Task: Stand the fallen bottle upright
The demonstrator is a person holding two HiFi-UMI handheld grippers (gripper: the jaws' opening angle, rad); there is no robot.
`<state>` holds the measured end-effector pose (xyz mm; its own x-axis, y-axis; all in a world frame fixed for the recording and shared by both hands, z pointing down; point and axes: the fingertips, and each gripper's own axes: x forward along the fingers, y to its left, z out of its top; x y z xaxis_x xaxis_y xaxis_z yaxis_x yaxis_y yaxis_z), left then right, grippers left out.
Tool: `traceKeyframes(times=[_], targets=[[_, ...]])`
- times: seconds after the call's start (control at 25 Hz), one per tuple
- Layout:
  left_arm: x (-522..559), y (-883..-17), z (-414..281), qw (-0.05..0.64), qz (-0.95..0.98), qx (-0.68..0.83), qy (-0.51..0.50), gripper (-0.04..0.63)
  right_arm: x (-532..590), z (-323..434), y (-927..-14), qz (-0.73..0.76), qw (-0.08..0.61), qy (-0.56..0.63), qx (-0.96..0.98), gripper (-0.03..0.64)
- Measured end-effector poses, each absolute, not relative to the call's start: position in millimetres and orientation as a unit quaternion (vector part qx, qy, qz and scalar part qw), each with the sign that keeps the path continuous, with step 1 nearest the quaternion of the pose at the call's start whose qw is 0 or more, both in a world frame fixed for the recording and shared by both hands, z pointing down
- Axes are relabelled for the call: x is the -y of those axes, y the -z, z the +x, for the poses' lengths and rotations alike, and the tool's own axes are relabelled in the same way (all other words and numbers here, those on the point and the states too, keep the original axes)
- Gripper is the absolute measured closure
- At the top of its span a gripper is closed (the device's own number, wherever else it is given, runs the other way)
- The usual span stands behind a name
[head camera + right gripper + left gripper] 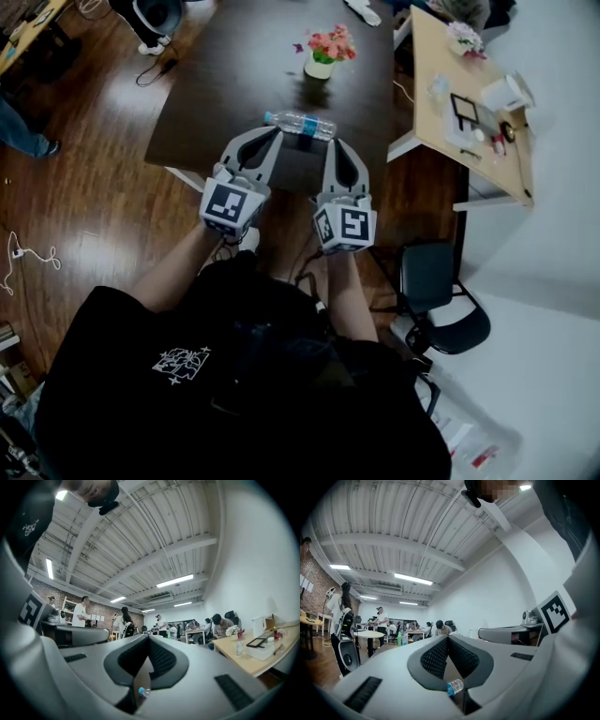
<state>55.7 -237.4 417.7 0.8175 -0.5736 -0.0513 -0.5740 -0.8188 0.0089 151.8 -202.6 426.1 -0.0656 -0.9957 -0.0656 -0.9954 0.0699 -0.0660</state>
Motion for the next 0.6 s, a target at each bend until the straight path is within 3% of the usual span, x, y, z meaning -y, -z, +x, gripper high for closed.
traceKeyframes(times=[0.32,0.6], targets=[[307.3,-426.4,65.4,-0.02,-0.956,-0.29,-0.025,0.603,274.4,160.8,-442.2,-0.685,0.025,0.014,-0.728,0.594],[330.8,-440.4,70.7,-0.031,-0.957,-0.289,-0.019,0.603,315.2,151.6,-487.7,-0.62,-0.072,0.03,-0.781,0.588]])
